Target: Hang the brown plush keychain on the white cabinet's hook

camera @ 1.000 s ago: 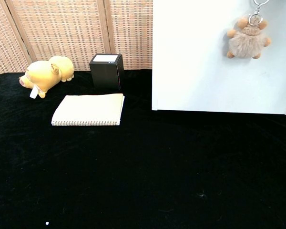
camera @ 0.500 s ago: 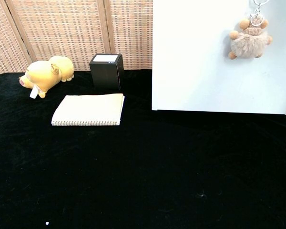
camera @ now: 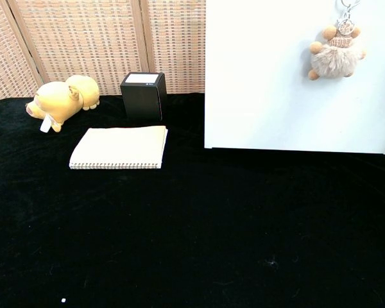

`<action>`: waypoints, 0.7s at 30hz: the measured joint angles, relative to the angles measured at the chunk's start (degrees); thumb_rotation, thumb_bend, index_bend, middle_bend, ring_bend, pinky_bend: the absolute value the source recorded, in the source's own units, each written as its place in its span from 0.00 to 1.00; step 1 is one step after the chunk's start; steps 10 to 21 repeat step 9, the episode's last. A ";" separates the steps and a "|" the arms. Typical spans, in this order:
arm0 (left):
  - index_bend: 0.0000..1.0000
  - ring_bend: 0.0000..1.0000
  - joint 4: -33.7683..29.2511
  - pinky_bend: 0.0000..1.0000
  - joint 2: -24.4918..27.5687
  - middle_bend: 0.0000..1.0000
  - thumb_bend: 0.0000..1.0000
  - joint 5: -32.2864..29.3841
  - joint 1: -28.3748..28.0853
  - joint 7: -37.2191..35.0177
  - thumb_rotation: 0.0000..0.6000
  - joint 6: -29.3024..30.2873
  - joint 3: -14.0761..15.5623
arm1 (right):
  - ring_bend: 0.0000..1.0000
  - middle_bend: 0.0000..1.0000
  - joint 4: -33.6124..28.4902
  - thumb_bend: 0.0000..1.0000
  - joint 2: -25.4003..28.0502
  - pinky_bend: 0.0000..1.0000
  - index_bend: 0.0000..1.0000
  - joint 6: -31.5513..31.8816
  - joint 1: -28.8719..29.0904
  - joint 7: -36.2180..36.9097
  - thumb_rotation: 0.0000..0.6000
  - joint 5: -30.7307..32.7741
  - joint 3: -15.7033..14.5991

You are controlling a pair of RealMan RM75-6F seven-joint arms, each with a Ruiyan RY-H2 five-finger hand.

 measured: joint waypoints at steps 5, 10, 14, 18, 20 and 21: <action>0.00 0.00 0.99 0.00 -0.85 0.00 0.00 1.08 0.46 0.00 1.00 1.50 0.08 | 0.00 0.00 -2.06 0.00 0.69 0.02 0.00 0.27 -5.48 4.33 1.00 2.42 -2.30; 0.00 0.00 1.30 0.00 -1.04 0.00 0.00 1.80 0.77 -0.24 1.00 2.17 0.26 | 0.00 0.00 -0.75 0.00 0.13 0.00 0.00 0.81 -7.52 6.09 1.00 2.71 -2.82; 0.00 0.00 1.30 0.00 -1.04 0.00 0.00 1.80 0.77 -0.24 1.00 2.17 0.26 | 0.00 0.00 -0.75 0.00 0.13 0.00 0.00 0.81 -7.52 6.09 1.00 2.71 -2.82; 0.00 0.00 1.30 0.00 -1.04 0.00 0.00 1.80 0.77 -0.24 1.00 2.17 0.26 | 0.00 0.00 -0.75 0.00 0.13 0.00 0.00 0.81 -7.52 6.09 1.00 2.71 -2.82; 0.00 0.00 1.30 0.00 -1.04 0.00 0.00 1.80 0.77 -0.24 1.00 2.17 0.26 | 0.00 0.00 -0.75 0.00 0.13 0.00 0.00 0.81 -7.52 6.09 1.00 2.71 -2.82; 0.00 0.00 1.30 0.00 -1.04 0.00 0.00 1.80 0.77 -0.24 1.00 2.17 0.26 | 0.00 0.00 -0.75 0.00 0.13 0.00 0.00 0.81 -7.52 6.09 1.00 2.71 -2.82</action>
